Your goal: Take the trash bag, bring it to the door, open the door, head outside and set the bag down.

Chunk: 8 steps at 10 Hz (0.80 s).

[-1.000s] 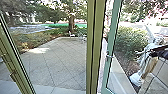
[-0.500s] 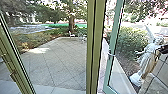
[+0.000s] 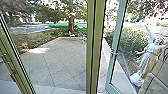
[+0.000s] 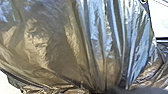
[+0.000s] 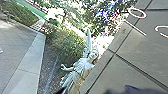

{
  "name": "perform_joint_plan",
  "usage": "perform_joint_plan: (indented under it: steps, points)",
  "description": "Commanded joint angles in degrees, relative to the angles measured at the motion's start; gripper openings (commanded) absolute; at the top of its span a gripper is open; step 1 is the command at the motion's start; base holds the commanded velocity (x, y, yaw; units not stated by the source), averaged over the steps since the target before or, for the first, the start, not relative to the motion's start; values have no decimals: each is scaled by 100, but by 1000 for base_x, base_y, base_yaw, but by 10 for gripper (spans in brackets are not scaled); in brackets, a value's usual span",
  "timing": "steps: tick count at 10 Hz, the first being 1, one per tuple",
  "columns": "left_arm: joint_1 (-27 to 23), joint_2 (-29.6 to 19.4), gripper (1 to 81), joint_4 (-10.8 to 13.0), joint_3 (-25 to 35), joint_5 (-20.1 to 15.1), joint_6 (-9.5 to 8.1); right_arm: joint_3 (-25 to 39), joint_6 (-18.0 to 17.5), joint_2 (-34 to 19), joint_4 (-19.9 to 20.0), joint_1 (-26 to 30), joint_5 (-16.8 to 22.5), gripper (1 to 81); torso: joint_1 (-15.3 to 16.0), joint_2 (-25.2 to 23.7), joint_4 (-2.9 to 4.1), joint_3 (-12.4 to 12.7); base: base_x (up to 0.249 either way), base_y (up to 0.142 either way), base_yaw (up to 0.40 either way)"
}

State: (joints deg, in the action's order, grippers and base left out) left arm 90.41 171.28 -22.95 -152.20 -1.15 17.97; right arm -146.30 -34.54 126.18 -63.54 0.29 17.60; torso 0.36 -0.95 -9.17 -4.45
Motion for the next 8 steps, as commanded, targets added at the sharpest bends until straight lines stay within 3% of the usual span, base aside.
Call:
perform_joint_plan:
  steps: [1, 3, 4, 6, 7, 8]
  points:
    - [-124, 56, 10, -42, 41, -465, 22, -100, 70, 15, 1124, 933, 938, 811, 0, 0, 0, 0, 0, 0, 0]
    - [-124, 65, 10, -25, 41, -439, 31, 366, 70, 94, 2135, 748, 1746, 811, 0, 0, 0, 2, 0, 0, 0]
    - [-124, 65, 10, -16, 41, -431, 31, 672, 122, 120, 2842, 756, 2287, 811, 0, 0, -2, 2, 0, 0, 0]
    - [-124, 38, 10, 2, 41, -404, 40, 1184, 615, 278, 4086, 826, 3530, 811, 0, 0, -2, 2, 0, 0, 0]
    - [-124, 21, 10, 2, 41, -404, 57, 1542, 973, 148, 5038, 836, 4012, 811, 0, 0, -2, 2, 0, 0, 0]
    - [-124, 38, 10, 10, 41, -396, 66, 1865, 1417, -62, 5973, 740, 4240, 811, 0, 0, -2, 2, 0, 0, 0]
